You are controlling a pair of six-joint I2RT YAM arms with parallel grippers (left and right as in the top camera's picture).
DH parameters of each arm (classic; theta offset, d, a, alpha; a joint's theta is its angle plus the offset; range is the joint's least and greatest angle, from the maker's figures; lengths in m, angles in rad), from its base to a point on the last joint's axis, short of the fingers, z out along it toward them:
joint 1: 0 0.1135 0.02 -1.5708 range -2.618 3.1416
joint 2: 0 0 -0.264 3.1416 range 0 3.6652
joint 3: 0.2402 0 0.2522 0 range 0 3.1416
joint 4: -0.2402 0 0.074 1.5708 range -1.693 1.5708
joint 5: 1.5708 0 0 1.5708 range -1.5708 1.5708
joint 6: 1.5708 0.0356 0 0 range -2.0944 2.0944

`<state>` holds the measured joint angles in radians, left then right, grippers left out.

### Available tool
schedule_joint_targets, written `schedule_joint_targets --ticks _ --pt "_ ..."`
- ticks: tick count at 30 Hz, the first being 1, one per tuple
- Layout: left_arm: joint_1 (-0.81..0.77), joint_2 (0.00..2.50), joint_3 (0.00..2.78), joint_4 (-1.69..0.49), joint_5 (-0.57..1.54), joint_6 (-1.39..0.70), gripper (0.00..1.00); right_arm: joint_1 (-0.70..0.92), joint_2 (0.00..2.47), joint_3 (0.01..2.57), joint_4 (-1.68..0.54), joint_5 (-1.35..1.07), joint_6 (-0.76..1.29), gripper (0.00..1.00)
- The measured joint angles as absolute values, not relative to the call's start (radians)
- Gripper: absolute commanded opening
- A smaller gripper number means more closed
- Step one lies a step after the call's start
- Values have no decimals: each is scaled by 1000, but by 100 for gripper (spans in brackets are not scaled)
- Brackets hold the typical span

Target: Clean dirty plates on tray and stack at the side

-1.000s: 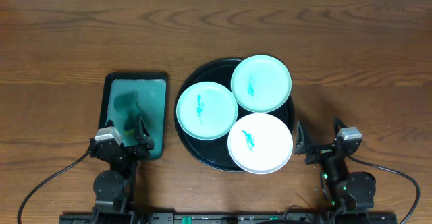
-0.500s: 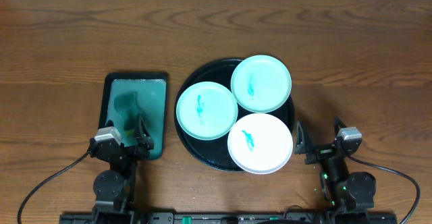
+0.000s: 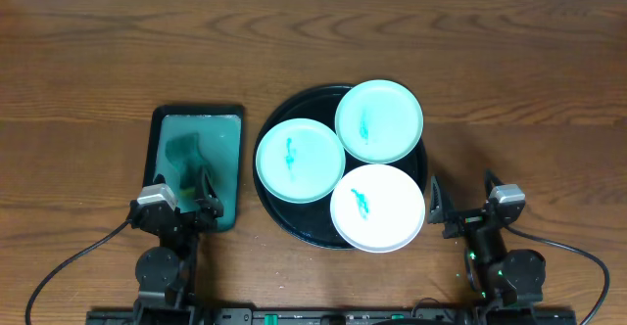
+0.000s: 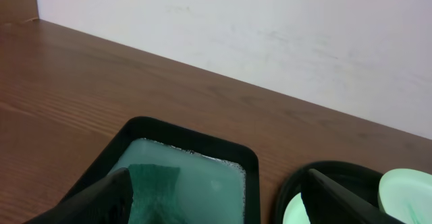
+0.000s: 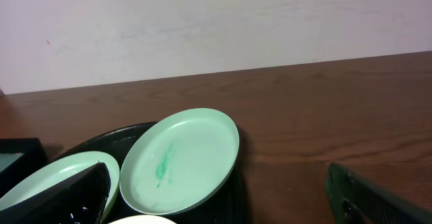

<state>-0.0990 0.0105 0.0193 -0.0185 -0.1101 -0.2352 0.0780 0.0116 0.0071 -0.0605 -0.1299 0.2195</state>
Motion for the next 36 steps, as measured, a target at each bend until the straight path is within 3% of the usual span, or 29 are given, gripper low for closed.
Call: schedule_joint_targets --ticks 9,15,21,30,36 --pt "-99 37 33 -48 -30 -239 80 78 12 7 -60 -130 220 99" --pt "-99 240 136 -138 -17 -238 80 78 12 7 -60 -130 220 99" --pt "-99 568 427 -262 -8 -238 80 78 12 7 -47 -117 220 99" --pt "-99 1026 974 -691 12 -238 80 78 12 8 -47 -183 232 99" --pt "-99 1114 1126 -759 20 -238 80 78 69 134 -250 -233 236 99"
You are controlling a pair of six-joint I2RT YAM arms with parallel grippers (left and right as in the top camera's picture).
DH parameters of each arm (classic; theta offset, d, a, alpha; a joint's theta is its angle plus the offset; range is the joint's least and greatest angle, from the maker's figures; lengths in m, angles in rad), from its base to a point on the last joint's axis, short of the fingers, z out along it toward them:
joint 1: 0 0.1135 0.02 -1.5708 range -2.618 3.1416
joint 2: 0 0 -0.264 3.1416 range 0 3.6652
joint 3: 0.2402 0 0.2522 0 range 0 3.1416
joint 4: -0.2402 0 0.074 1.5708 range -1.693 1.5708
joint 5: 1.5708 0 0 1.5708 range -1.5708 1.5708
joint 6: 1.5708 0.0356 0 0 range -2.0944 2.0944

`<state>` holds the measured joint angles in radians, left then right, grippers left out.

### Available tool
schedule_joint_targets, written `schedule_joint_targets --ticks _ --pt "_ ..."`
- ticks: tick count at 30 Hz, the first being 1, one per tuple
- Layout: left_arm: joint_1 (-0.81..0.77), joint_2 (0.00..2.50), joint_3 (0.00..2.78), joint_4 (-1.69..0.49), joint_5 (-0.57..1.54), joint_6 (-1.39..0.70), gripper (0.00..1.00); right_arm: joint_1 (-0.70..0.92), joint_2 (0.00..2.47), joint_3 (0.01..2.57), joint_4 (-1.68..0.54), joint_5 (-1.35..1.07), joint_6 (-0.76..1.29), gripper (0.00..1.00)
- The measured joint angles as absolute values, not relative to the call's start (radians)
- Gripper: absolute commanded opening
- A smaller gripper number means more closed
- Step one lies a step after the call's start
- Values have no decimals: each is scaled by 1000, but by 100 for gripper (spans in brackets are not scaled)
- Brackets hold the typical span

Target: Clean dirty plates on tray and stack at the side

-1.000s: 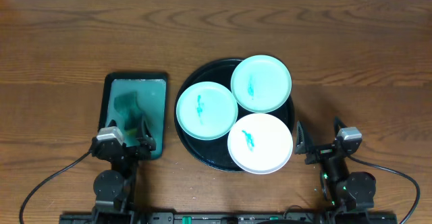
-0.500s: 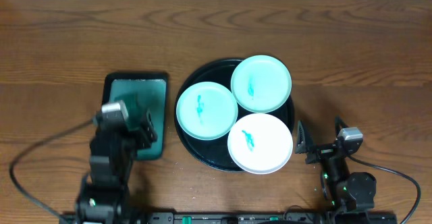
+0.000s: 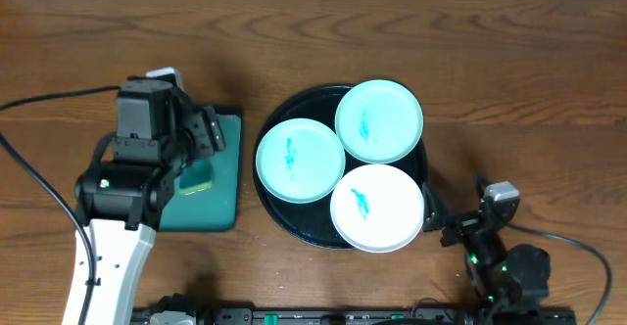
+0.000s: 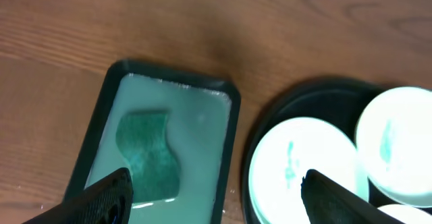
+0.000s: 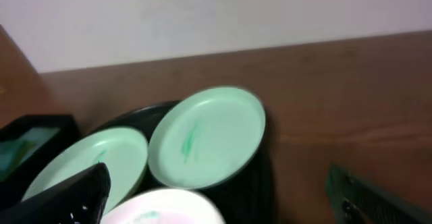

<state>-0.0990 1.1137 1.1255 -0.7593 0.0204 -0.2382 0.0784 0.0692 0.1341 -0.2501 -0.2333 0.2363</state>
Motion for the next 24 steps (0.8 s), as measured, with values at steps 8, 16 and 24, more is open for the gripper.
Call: schedule_joint_targets --ticks 8,16,24 --pt "-99 1115 1128 -767 21 -238 80 78 524 634 -525 -271 222 99" --pt "-99 1116 1129 -783 21 -238 80 105 1191 1260 -1006 -381 178 99" --pt "-99 1116 1129 -800 22 -238 80 246 1680 1686 -1400 -371 105 99"
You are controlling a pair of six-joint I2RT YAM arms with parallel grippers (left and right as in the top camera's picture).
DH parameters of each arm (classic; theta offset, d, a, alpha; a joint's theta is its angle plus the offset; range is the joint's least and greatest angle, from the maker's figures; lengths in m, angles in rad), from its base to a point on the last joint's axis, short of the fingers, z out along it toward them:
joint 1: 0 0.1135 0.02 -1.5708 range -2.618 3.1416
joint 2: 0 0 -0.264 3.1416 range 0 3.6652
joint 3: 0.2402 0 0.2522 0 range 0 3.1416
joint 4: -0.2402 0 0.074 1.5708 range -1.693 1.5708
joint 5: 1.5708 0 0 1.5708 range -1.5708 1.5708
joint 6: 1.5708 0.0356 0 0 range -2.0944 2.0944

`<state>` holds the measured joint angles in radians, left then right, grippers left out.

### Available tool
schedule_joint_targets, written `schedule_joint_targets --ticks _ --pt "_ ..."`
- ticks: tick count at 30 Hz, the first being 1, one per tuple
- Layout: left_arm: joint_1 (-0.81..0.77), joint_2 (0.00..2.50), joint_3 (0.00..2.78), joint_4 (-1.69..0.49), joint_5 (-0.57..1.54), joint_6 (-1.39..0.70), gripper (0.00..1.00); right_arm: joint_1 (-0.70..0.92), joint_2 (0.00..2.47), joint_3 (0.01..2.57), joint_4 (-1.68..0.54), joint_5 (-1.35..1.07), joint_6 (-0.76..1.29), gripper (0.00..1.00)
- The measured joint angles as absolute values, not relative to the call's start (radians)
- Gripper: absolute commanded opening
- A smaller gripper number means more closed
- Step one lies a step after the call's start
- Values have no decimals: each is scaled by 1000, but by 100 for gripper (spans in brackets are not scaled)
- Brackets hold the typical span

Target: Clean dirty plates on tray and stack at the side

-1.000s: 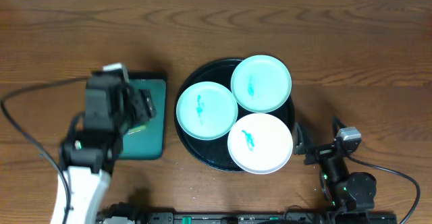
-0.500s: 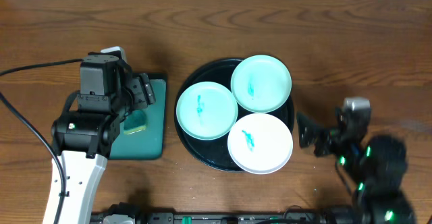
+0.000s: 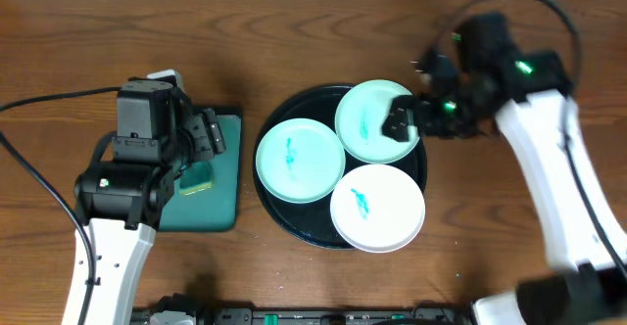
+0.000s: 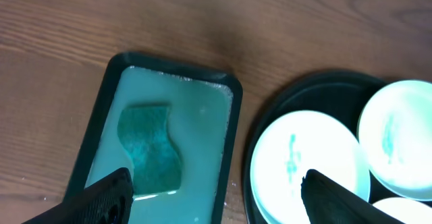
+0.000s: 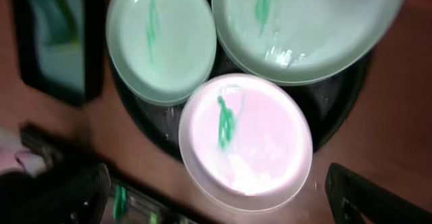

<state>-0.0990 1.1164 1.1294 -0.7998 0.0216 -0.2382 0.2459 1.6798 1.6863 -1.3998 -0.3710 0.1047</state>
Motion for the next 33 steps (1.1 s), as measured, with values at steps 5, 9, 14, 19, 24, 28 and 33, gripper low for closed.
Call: schedule_joint_targets --ticks 5,9,14,19,24,28,33 --pt "-99 1117 1129 -852 21 -238 80 321 1803 1722 -1428 -339 94 99" --pt "-99 1117 1129 -859 21 -238 80 362 1834 1722 -1378 -329 92 99" --pt "-99 1118 1129 -881 20 -243 80 392 1835 1725 -1344 -323 90 99" --pt "-83 1163 1139 -937 21 -291 81 397 1835 1725 -1344 -321 90 99" --pt "-21 1313 1256 -1108 23 -308 81 397 1835 1726 -1343 -321 90 99" --pt "19 1428 1391 -1210 46 -287 80 397 1835 1727 -1341 -320 90 99" --pt "46 1503 1486 -1257 126 -245 81 397 1835 1727 -1339 -320 90 99"
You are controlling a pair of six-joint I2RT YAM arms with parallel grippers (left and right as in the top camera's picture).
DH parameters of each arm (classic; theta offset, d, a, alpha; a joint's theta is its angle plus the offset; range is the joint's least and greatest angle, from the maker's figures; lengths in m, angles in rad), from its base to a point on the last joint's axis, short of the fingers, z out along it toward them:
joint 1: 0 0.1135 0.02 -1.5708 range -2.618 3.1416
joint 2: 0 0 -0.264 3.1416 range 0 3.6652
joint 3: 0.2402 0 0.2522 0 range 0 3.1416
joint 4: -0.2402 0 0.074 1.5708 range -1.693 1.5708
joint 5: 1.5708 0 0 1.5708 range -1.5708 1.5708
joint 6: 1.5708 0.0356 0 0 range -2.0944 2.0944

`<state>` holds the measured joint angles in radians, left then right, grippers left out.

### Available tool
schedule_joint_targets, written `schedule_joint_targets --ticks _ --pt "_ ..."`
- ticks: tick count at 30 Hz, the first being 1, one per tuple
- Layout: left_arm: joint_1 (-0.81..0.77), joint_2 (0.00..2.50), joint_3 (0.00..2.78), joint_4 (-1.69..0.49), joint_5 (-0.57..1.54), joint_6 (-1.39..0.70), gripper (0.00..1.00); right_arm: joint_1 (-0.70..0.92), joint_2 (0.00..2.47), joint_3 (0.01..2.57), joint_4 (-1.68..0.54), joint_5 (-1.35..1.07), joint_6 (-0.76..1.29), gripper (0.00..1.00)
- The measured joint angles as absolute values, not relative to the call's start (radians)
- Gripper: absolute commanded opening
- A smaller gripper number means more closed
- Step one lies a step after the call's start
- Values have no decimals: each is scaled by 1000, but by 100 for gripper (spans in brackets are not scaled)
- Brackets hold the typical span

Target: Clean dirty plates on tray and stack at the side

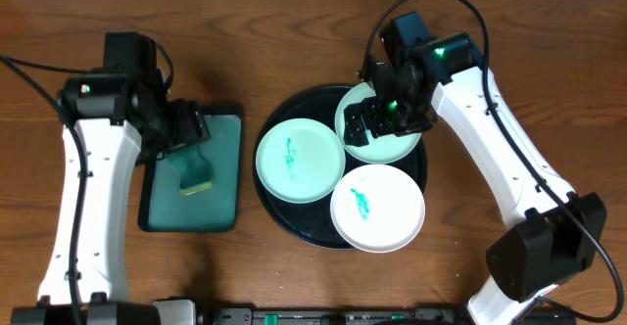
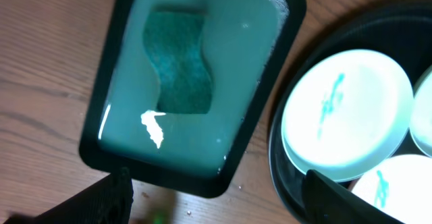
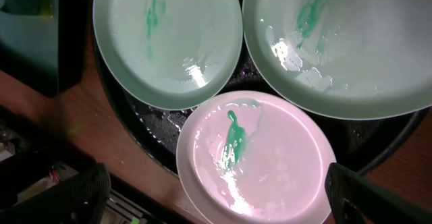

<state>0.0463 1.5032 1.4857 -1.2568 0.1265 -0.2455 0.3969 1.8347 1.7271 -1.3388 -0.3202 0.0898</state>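
Three dirty plates with green smears lie on the round black tray [image 1: 277, 208]: a mint plate [image 1: 300, 161] at the left, a mint plate [image 1: 392, 144] at the back right, and a white plate [image 1: 377, 208] in front. A green sponge [image 2: 179, 62] lies in the soapy water of the black basin [image 1: 152, 217]. My left gripper [image 1: 183, 129] hangs open above the basin, and its fingertips [image 2: 101, 200] are apart with nothing between them. Over the back right plate my right gripper [image 1: 377, 119] hovers open. In the right wrist view the white plate [image 3: 256, 160] lies below it.
The wooden table [image 1: 549, 51] stretches bare to the right of and behind the tray. Both arms' cables run over the table's left and back right. A black rail [image 1: 294, 315] runs along the front edge.
The left arm has reached farther back, with its gripper still over the basin and the sponge fully in view. The right gripper has shifted a little left and closer to the plates. Both stay open.
Both arms sat folded at the front edge, grippers open. Then the left arm stood over the basin while the right stayed low. Then the right arm was up over the round tray. Now both hover open; plates and sponge have not moved.
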Motion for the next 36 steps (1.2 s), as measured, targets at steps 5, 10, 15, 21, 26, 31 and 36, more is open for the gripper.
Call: schedule_joint_targets --ticks 5,10,15,21,26,31,36 --pt "57 1568 1488 -1267 155 -231 81 397 1835 1727 -1304 -308 87 99" --pt "57 1592 1488 -1268 160 -230 80 397 1835 1708 -1212 -297 138 89" --pt "57 1592 1488 -1268 163 -228 80 398 1835 1596 -1110 -286 286 76" --pt "57 1592 1488 -1268 170 -228 80 422 1835 1433 -1007 -292 387 73" --pt "57 1592 1488 -1268 174 -228 80 463 1836 1378 -912 -301 439 62" --pt "57 1592 1488 -1268 175 -228 80 498 1836 1339 -815 -299 550 53" --pt "57 1592 1488 -1268 175 -228 80 508 1836 1293 -805 -281 654 43"
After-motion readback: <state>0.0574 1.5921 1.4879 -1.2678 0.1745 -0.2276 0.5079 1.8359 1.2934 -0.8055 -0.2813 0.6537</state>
